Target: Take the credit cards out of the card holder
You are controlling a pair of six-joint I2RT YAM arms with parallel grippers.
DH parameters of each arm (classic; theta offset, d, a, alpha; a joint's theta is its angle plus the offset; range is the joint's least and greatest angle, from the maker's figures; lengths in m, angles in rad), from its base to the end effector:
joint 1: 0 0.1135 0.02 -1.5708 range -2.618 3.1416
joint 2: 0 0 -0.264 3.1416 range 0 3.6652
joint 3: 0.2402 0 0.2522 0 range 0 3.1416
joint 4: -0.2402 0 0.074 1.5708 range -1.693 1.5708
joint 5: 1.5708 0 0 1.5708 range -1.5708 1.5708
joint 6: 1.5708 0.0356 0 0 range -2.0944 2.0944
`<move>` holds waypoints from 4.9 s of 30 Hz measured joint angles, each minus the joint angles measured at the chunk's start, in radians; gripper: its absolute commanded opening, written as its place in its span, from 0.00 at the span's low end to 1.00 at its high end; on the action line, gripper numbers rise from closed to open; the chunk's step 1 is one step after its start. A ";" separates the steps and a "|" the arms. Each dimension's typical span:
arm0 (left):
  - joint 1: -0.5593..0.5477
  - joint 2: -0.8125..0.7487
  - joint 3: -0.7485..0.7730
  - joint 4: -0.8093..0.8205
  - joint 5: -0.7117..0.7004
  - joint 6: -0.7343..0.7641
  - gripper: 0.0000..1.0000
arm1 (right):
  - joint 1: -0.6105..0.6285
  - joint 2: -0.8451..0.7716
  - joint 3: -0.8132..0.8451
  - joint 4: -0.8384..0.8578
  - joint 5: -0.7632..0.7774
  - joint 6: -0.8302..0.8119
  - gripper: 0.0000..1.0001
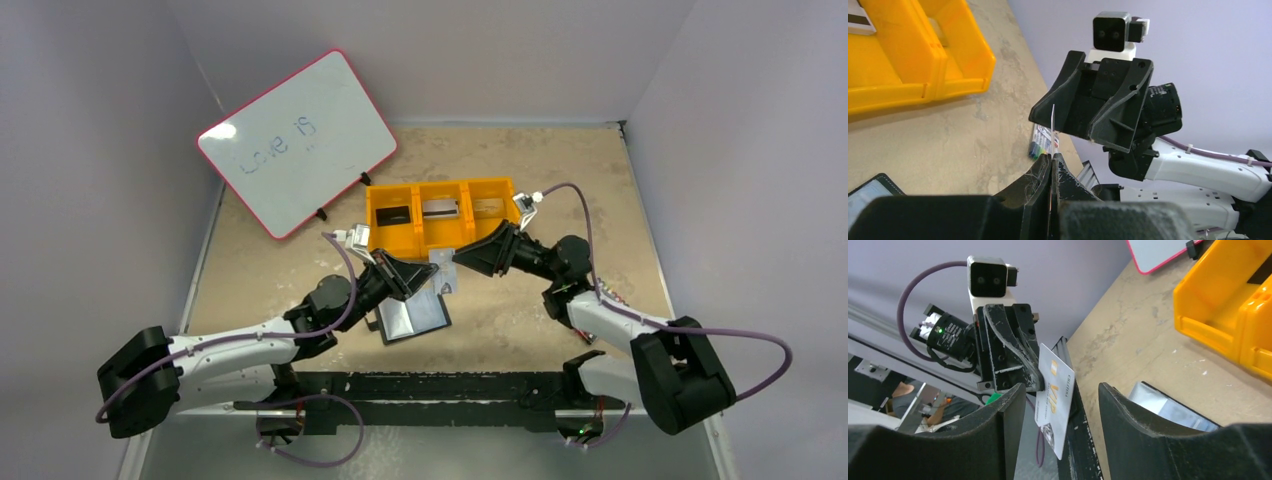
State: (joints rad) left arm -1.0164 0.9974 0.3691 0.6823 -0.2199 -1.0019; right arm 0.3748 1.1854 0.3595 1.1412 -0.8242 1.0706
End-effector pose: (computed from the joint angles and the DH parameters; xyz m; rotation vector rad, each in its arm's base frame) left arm 0.1218 -0.1820 0.2457 -0.1848 1.6930 -1.4118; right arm 0.1991 0.1064 0.2492 -0.3067 1.5590 1.6867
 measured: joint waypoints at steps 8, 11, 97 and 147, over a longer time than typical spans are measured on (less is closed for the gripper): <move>0.000 -0.032 -0.030 0.096 -0.008 -0.009 0.00 | 0.031 0.055 -0.029 0.111 -0.016 0.072 0.50; 0.000 -0.045 -0.031 0.103 -0.016 -0.009 0.00 | 0.038 0.083 -0.029 0.161 -0.039 0.101 0.40; 0.001 -0.391 0.114 -1.004 -0.459 -0.048 0.71 | 0.261 0.272 0.490 -0.785 0.806 -1.794 0.00; 0.002 -0.545 0.163 -1.295 -0.582 -0.052 0.73 | 0.261 0.743 0.799 -0.860 0.860 -2.060 0.02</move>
State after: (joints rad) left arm -1.0149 0.4526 0.5323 -0.6128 -0.8021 -1.0542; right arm 0.6357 1.9289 1.1584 0.2810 0.0357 -0.9897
